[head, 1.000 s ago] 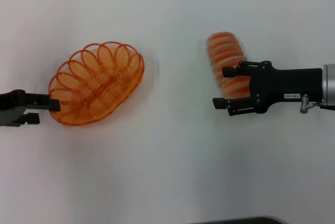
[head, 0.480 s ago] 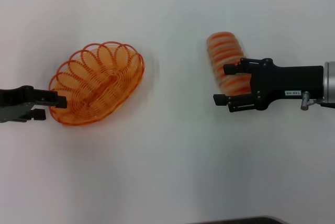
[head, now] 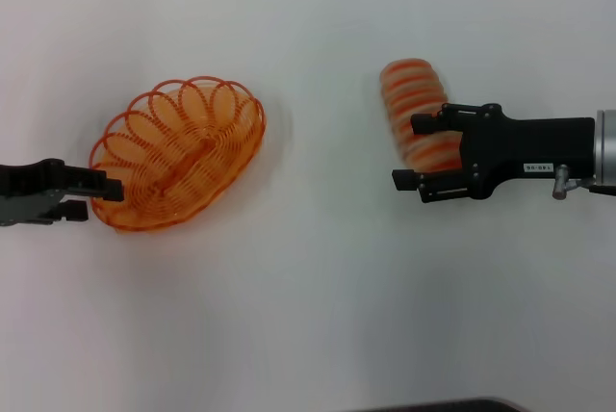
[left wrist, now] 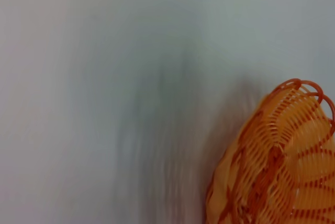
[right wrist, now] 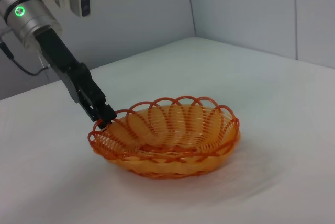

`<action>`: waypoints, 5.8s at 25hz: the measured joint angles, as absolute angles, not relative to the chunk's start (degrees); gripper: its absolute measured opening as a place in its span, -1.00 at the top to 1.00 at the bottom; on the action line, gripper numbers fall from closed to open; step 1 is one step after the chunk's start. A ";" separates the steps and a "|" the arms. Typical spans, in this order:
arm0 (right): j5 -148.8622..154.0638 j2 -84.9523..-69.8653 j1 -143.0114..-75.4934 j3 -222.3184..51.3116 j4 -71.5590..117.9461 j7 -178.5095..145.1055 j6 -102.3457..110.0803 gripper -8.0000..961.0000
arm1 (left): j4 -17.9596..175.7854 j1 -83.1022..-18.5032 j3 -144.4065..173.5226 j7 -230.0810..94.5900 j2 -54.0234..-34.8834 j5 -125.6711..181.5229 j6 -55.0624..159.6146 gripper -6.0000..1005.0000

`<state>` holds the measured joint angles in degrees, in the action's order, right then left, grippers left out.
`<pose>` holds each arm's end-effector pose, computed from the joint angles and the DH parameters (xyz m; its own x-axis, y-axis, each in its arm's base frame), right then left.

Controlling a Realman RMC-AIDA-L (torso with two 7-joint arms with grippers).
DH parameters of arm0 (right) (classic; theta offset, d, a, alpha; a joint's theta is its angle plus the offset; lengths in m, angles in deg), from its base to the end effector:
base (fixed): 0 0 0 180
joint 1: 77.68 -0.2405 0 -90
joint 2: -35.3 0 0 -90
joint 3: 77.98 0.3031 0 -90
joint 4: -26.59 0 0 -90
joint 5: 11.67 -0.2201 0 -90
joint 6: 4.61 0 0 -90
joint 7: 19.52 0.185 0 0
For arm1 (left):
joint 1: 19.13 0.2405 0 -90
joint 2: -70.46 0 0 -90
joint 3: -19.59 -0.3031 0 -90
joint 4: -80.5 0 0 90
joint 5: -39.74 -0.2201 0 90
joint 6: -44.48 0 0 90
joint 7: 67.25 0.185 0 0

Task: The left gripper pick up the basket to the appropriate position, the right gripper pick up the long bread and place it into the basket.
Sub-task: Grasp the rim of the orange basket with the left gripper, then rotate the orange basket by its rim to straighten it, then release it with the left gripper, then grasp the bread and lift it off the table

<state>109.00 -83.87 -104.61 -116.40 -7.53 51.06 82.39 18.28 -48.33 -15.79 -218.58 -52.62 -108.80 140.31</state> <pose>0.3289 0.3422 -0.0771 0.8461 -0.3392 -0.4111 -0.4380 -0.8820 -0.1737 -0.3383 0.3484 -0.0269 0.0318 0.9740 0.2242 0.9930 -0.0054 -0.1176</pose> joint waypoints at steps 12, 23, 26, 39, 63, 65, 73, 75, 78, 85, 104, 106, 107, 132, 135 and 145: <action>109.00 -83.94 -104.75 -115.82 -8.21 51.06 82.44 -0.93 | 18.28 -48.31 -17.32 -219.05 -52.77 -108.80 139.36 -0.15; 109.01 -84.03 -104.87 -115.76 -9.08 51.42 82.48 -0.93 | 18.90 -48.31 -17.75 -219.67 -52.70 -108.83 139.27 -0.13; 109.00 -84.01 -104.97 -115.76 -9.10 51.47 82.53 -0.93 | 18.94 -48.31 -17.82 -219.69 -52.69 -108.85 139.25 -0.13; 109.00 -83.96 -105.10 -114.66 -9.10 51.50 82.70 -0.93 | 18.98 -48.73 -19.57 -219.51 -52.69 -108.89 138.45 0.51; 109.01 -83.94 -105.10 -114.09 -9.65 51.50 82.82 -0.93 | 18.89 -51.36 -22.49 -219.86 -53.08 -108.59 137.81 0.85; 109.01 -83.95 -105.15 -113.89 -9.67 51.50 82.69 -0.93 | 18.88 -52.02 -23.64 -219.80 -53.09 -108.62 137.99 0.85; 109.00 -83.96 -105.36 -113.55 -9.72 51.47 82.49 -0.93 | 18.88 -54.79 -31.07 -219.66 -53.14 -108.49 137.40 0.85; 109.01 -83.97 -105.41 -113.54 -9.71 51.41 82.48 -0.93 | 18.94 -55.42 -31.87 -219.56 -53.19 -108.35 136.86 0.85; 109.01 -83.96 -105.45 -113.54 -9.71 51.35 82.48 -0.93 | 19.05 -56.09 -32.68 -219.65 -53.29 -108.35 135.79 0.85; 109.00 -83.96 -105.45 -113.55 -9.71 51.27 82.55 -0.93 | 20.19 -56.33 -32.90 -219.91 -53.42 -108.35 134.57 0.85; 109.00 -83.87 -105.44 -113.57 -9.71 51.05 82.67 -0.93 | 21.27 -56.38 -33.91 -219.70 -53.63 -107.30 133.86 0.85; 109.00 -83.87 -105.44 -113.57 -9.71 51.05 82.65 -0.93 | 21.27 -56.40 -34.73 -219.71 -53.63 -107.30 133.59 0.85; 109.00 -83.87 -105.44 -113.57 -9.71 51.05 82.61 -0.93 | 21.27 -56.40 -35.12 -219.73 -53.63 -107.30 133.45 0.85; 109.00 -83.96 -105.62 -113.56 -9.80 51.06 82.39 -0.93 | 21.24 -55.94 -34.61 -220.61 -53.28 -105.81 133.24 0.60; 108.98 -83.97 -105.63 -113.06 -9.80 51.06 82.40 -0.93 | 20.75 -55.51 -34.56 -220.57 -53.28 -105.61 133.14 0.54; 104.78 -83.58 -105.01 -110.05 -9.80 52.98 83.05 -0.93 | 18.69 -51.71 -21.42 -215.87 -53.01 -96.43 133.05 -0.32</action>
<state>104.78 -83.58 -105.01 -110.05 -9.80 52.98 83.05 18.69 -51.71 -21.42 -215.87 -53.01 -96.43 133.05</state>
